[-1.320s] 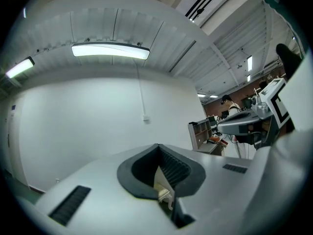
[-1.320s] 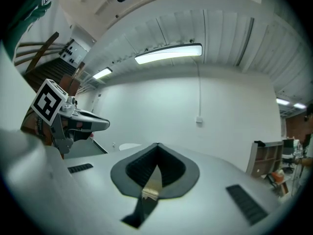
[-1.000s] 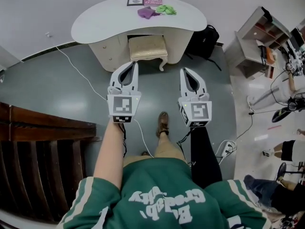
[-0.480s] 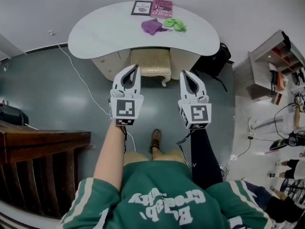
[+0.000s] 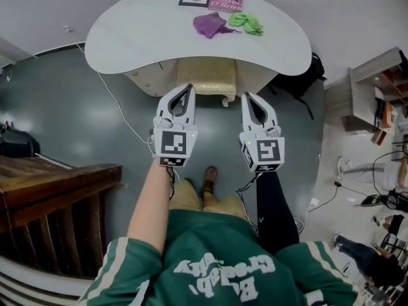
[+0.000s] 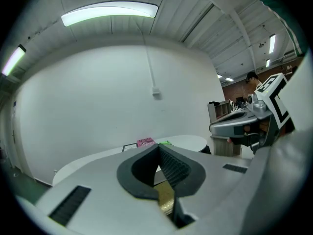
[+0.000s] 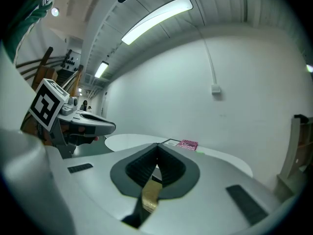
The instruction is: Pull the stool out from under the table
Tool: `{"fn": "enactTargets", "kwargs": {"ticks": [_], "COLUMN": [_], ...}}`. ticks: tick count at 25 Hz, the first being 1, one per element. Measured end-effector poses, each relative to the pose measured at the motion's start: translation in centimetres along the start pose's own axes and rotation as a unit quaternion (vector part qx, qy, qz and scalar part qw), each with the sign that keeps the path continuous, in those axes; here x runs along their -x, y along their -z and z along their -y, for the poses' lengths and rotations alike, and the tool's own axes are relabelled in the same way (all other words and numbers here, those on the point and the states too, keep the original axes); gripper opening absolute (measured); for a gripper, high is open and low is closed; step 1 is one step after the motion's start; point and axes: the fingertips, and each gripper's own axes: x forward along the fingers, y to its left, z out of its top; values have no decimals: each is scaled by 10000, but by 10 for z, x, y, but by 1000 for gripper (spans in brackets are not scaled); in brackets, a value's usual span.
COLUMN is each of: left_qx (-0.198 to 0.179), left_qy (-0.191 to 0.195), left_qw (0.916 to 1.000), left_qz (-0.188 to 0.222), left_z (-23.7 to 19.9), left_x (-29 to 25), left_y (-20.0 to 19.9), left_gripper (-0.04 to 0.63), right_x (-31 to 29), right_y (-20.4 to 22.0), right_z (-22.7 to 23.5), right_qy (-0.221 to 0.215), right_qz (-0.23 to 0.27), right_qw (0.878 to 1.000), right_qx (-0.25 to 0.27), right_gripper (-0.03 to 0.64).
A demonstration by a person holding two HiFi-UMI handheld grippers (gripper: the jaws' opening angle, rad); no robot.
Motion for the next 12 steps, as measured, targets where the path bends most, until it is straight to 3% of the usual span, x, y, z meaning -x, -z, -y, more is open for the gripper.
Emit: {"fn": "enactTargets", "kwargs": {"ticks": [12], "left_qx": [185], "left_qy": [419], "left_qw": [9984], "left_qz": [-346], "left_z": [-13], "left_x": [-63], "left_y": [72], "left_gripper": [15], "right_x": [-65], "right_y": [59], "right_z": [-6], "right_qy": [-15], "right_qz": [-500], "right_qw": [9987], "right_qx": [-104], "right_gripper": [8]}}
